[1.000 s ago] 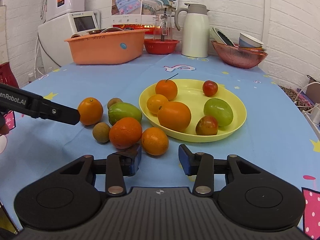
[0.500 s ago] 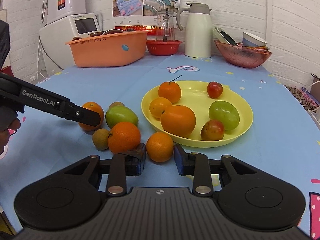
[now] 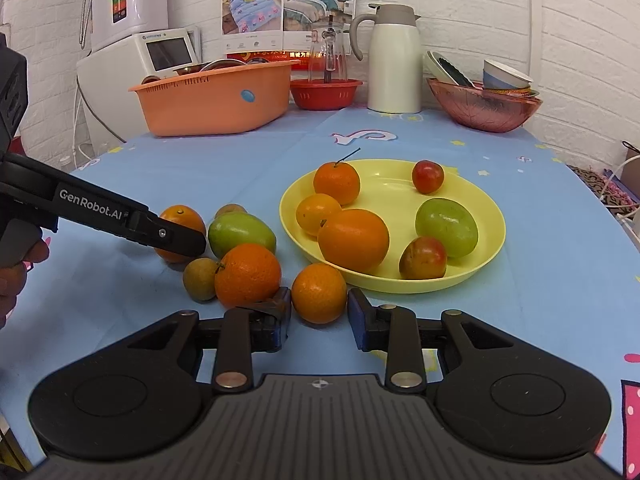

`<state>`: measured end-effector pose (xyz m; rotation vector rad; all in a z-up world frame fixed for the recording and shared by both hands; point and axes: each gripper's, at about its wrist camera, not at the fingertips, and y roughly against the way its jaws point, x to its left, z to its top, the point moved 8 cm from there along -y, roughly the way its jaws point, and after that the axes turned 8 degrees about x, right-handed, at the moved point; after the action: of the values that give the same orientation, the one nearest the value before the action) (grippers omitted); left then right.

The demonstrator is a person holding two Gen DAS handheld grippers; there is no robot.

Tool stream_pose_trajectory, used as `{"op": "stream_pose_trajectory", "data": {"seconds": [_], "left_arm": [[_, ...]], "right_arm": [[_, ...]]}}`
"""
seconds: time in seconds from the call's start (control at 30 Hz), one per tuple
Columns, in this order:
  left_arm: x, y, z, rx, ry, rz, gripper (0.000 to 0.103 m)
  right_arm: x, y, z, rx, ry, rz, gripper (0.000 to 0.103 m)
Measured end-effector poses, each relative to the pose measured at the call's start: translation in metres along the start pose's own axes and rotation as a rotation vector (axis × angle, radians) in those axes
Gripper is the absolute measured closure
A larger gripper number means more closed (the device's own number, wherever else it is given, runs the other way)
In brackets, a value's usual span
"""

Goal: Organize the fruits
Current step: 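Grasp an orange with the right tool while the left tool grasps a large orange, then carry both held oranges over the yellow plate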

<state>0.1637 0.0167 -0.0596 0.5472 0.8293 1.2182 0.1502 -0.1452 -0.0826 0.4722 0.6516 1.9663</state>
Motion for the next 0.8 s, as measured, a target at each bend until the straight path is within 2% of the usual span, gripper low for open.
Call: {"op": "stream_pose_trajectory", "data": {"seconds": [0.27,0.43,0.6,0.8], "left_arm": [[0.000,0.002,-0.002,-0.002,-0.010,0.011,0.000],[-0.009,0.018,-0.002,-0.031,-0.055,0.015,0.000],[-0.029,0.030,0.010,-0.069,-0.104,-0.013,0.000],[-0.054,0.026,0.036,-0.095,-0.139,-0.058,0.000]], "right_arm": [[-0.001,0.000,-0.001,-0.004,-0.021,0.005,0.050],[-0.006,0.006,-0.002,-0.009,-0.036,-0.011,0.050],[-0.018,0.024,0.007,-0.058,-0.070,-0.024,0.050],[-0.040,0.036,0.025,-0.113,-0.105,-0.048,0.050]]}}
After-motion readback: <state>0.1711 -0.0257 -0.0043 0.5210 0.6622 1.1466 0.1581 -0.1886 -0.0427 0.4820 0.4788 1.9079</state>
